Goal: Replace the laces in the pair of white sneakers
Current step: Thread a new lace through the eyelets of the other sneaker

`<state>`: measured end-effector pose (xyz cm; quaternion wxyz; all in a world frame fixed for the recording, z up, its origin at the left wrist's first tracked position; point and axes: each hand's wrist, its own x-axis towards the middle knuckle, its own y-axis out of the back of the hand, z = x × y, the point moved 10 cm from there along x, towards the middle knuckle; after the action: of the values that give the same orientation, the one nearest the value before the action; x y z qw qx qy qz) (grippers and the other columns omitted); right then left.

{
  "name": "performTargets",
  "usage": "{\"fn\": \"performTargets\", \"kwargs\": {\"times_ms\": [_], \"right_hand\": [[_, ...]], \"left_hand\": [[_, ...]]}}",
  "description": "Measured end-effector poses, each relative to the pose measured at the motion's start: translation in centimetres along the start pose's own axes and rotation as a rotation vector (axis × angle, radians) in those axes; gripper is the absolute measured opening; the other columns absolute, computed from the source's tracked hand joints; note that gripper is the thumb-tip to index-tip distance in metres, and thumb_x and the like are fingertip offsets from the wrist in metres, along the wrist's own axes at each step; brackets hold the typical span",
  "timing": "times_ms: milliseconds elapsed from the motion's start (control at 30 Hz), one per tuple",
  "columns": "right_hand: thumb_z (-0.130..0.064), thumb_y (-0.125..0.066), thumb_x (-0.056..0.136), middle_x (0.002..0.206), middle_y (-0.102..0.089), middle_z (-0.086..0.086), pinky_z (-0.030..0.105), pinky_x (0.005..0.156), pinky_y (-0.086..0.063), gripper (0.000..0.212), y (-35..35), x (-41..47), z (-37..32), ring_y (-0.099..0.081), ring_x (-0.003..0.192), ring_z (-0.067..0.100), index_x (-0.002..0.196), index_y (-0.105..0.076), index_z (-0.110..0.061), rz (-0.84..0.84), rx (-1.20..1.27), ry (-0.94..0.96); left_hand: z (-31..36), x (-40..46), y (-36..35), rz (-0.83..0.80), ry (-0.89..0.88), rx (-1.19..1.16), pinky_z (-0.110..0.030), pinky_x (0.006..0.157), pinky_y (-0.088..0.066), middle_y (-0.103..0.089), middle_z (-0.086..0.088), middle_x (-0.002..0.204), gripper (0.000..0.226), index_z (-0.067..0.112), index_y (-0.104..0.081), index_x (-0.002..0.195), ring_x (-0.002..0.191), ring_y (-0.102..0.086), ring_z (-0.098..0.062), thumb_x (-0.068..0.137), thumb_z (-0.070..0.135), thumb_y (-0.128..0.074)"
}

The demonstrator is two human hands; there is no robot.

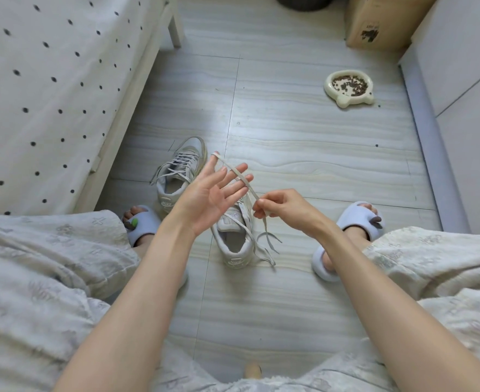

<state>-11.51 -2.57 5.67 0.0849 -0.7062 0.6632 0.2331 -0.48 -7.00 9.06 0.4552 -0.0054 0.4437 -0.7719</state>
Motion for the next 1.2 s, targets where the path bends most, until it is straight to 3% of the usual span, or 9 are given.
{"fn": "performTargets", "kwargs": {"times_ms": [167,333,400,467,533,667,800,1000,1200], "right_hand": [[-0.010,-0.053,0.093,0.070,-0.064,0.001,0.016,0.068,-0.043,0.018,-0.2,-0.1,0.9,-0.057,0.064,0.004,0.080,-0.066,-0.010,-0.029,-0.073,-0.029],[-0.007,-0.051,0.093,0.070,-0.063,0.001,0.003,0.055,-0.037,0.015,0.4,-0.3,1.1,-0.054,0.053,-0.008,0.085,-0.064,-0.006,-0.004,-0.053,-0.044],[-0.009,-0.053,0.093,0.069,-0.063,0.000,0.006,0.058,-0.039,0.017,0.3,-0.4,1.2,-0.054,0.056,-0.004,0.081,-0.066,-0.008,-0.022,-0.033,-0.044],[-0.015,-0.055,0.093,0.070,-0.063,0.002,0.012,0.061,-0.039,0.022,0.0,-0.4,1.3,-0.052,0.063,0.006,0.075,-0.067,-0.013,-0.046,-0.040,-0.038],[-0.021,-0.055,0.093,0.075,-0.063,0.006,0.018,0.064,-0.038,0.025,-0.2,-0.2,1.4,-0.049,0.069,0.011,0.073,-0.068,-0.016,-0.057,-0.065,-0.036],[-0.024,-0.056,0.092,0.083,-0.067,-0.001,0.010,0.066,-0.039,0.020,-0.1,-0.1,1.6,-0.055,0.072,0.001,0.079,-0.070,-0.018,-0.039,-0.117,-0.054],[-0.021,-0.060,0.090,0.071,-0.059,-0.001,0.023,0.066,-0.036,0.014,0.0,-0.1,2.6,-0.049,0.069,0.009,0.085,-0.070,-0.013,-0.044,-0.164,-0.076],[-0.020,-0.060,0.089,0.057,-0.046,-0.007,0.015,0.052,-0.030,0.013,0.7,0.4,2.6,-0.039,0.055,0.005,0.083,-0.071,-0.019,0.056,-0.280,-0.055],[-0.020,-0.056,0.089,0.065,-0.066,-0.002,0.022,0.054,-0.039,0.015,0.2,1.5,3.9,-0.061,0.055,0.007,0.076,-0.059,-0.014,0.055,-0.213,-0.114]], "left_hand": [[2.2,0.3,2.1,0.075,-0.135,-0.114,-0.040,0.090,-0.053,-0.060,-0.020,0.120,0.078,0.028,-0.001,0.149,0.111,-0.060,-0.036,0.091,-0.002,-0.044],[4.3,0.2,4.4,0.162,-0.191,-0.201,-0.040,0.084,-0.055,-0.060,-0.016,0.123,0.030,0.012,-0.036,0.116,0.107,-0.063,-0.031,0.091,-0.002,-0.045],[4.2,0.2,4.4,0.176,-0.192,-0.183,-0.043,0.087,-0.054,-0.065,-0.015,0.116,0.064,0.016,-0.014,0.145,0.109,-0.062,-0.032,0.092,-0.001,-0.045],[3.4,0.5,4.0,0.179,-0.159,-0.053,-0.045,0.090,-0.052,-0.064,-0.016,0.114,0.083,0.019,0.014,0.147,0.107,-0.062,-0.033,0.092,-0.002,-0.046],[1.8,0.8,3.2,0.182,-0.072,0.159,-0.043,0.089,-0.053,-0.062,-0.020,0.116,0.087,0.021,0.016,0.146,0.104,-0.064,-0.034,0.092,-0.003,-0.048],[0.3,1.0,3.1,0.229,0.009,0.335,-0.032,0.068,-0.058,-0.067,-0.018,0.105,0.058,0.009,-0.017,0.143,0.091,-0.070,-0.028,0.094,-0.002,-0.047],[1.5,0.8,4.8,0.362,-0.054,0.242,-0.028,0.069,-0.059,-0.065,-0.018,0.104,0.014,-0.002,-0.051,0.107,0.074,-0.071,-0.018,0.096,-0.001,-0.042],[2.3,0.8,5.5,0.407,-0.087,0.132,-0.026,0.065,-0.058,-0.066,-0.012,0.095,0.013,0.000,-0.053,0.098,0.073,-0.071,-0.017,0.097,-0.001,-0.041],[3.0,2.4,5.0,0.436,-0.076,0.128,-0.028,0.065,-0.059,-0.065,-0.014,0.094,0.012,0.001,-0.051,0.096,0.069,-0.071,-0.018,0.096,-0.003,-0.040]]}}
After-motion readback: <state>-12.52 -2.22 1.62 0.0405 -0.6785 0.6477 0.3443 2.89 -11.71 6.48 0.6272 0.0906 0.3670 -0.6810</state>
